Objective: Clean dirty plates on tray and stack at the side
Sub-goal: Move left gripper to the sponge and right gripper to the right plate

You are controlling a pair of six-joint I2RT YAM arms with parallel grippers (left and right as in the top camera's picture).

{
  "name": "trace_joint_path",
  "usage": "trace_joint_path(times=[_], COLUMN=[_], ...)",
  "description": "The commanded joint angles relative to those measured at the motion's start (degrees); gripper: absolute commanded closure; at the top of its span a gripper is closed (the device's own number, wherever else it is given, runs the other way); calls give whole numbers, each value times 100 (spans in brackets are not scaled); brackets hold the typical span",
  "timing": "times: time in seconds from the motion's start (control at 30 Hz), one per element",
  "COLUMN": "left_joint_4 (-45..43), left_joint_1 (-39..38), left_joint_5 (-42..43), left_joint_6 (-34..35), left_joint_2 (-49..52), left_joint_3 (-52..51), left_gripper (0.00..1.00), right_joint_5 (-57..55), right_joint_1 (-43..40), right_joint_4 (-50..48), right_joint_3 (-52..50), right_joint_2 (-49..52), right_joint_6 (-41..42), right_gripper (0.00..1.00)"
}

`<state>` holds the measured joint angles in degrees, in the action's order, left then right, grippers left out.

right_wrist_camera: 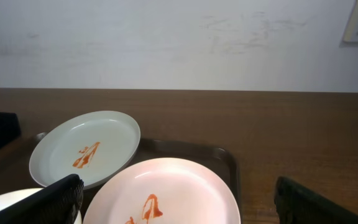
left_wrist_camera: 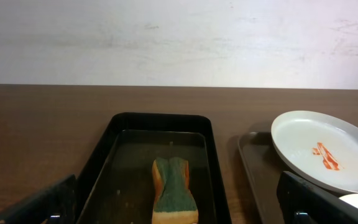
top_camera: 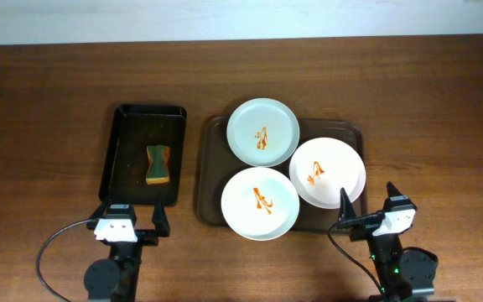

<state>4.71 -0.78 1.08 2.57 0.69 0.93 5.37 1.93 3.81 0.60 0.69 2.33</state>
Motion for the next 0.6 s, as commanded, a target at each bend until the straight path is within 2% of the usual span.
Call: trace_joint_path(times=[0.0,0.07,0.17,0.27,0.47,0.57], left_joint_4=[-26,107,671,1257,3167,4068], left_joint_1=[15,15,17,17,15,15], left_joint_5=[153,153,44,42,87,111], left_joint_6=[114,236,232,232,229,232], left_joint_2=[-2,155,767,1921,4612,5720], left_joint_3=[-39,28,682,1646,4212,5445], left_gripper=[0,0,0,0,0,0], right_joint_5=[256,321,308,389,577,1180], right_joint_1=[35,35,35,35,35,35], right_joint_4=[-61,221,1117,2026,4028,4813], right_joint_3=[-28,90,662,1521,3807,4618], right_joint_2=[-28,-26,98,739,3392,4441], right_joint_6=[369,1032,1064,1067,1191,1141], right_gripper=[2,2,2,2,2,2])
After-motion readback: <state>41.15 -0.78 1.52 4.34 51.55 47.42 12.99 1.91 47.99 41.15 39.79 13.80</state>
